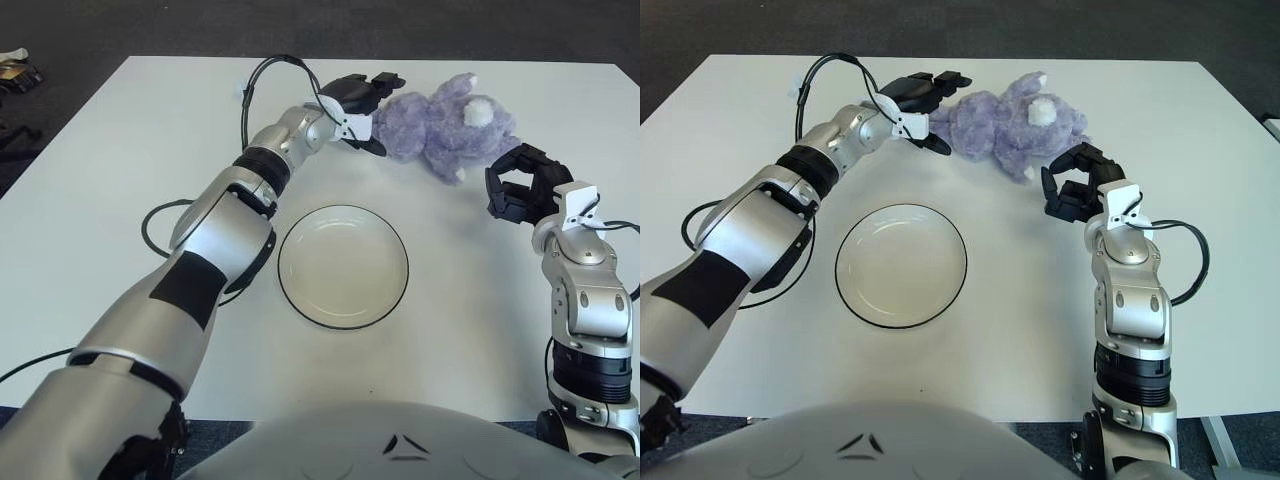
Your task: Put the doll into the plate.
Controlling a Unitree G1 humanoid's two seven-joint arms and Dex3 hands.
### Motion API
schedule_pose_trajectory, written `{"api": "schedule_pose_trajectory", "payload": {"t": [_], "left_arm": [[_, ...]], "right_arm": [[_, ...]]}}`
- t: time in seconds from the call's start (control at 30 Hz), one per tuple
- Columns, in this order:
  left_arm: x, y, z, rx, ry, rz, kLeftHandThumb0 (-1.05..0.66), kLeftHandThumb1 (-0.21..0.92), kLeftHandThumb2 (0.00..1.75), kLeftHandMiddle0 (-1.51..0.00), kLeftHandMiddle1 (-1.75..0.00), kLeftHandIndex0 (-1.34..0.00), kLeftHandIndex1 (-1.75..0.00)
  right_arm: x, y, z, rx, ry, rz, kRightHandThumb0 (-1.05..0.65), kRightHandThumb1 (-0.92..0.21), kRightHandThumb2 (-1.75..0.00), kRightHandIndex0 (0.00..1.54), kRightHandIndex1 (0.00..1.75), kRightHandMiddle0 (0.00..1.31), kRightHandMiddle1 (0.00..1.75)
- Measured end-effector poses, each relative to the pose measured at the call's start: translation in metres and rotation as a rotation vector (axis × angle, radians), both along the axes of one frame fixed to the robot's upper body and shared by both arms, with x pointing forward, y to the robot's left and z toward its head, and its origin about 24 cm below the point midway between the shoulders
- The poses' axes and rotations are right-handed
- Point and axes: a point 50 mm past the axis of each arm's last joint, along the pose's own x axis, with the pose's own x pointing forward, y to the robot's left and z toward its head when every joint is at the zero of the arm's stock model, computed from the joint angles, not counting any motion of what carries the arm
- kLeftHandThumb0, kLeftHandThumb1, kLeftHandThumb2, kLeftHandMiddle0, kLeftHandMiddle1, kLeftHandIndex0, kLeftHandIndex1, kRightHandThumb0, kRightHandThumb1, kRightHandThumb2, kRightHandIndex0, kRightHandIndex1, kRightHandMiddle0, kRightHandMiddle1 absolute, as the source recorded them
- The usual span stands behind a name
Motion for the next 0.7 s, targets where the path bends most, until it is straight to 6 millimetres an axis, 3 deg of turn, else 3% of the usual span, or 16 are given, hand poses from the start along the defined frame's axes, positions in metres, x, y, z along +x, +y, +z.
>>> {"api": "schedule_pose_trajectory", "payload": {"t": [0.37, 0.7], "left_arm": [[-0.002, -0.01, -0.01, -0.008, 0.025, 0.042, -1.05, 0.89, 0.09, -0.14, -1.75, 0.0, -0.63], [-0.003, -0.013, -0.01, -0.041, 0.041, 0.044, -1.04, 0.86, 0.08, -0.02, -1.73, 0.0, -0.72]], "right_arm": [[-0.004, 0.005, -0.003, -0.012, 0.011, 0.023, -0.41, -0.54, -1.03, 0.94, 1.75, 0.44, 1.75], [-0.008, 0.01, 0.0, -0.058, 0.007, 0.05, -0.41, -0.55, -1.02, 0.93, 1.75, 0.43, 1.75]]}}
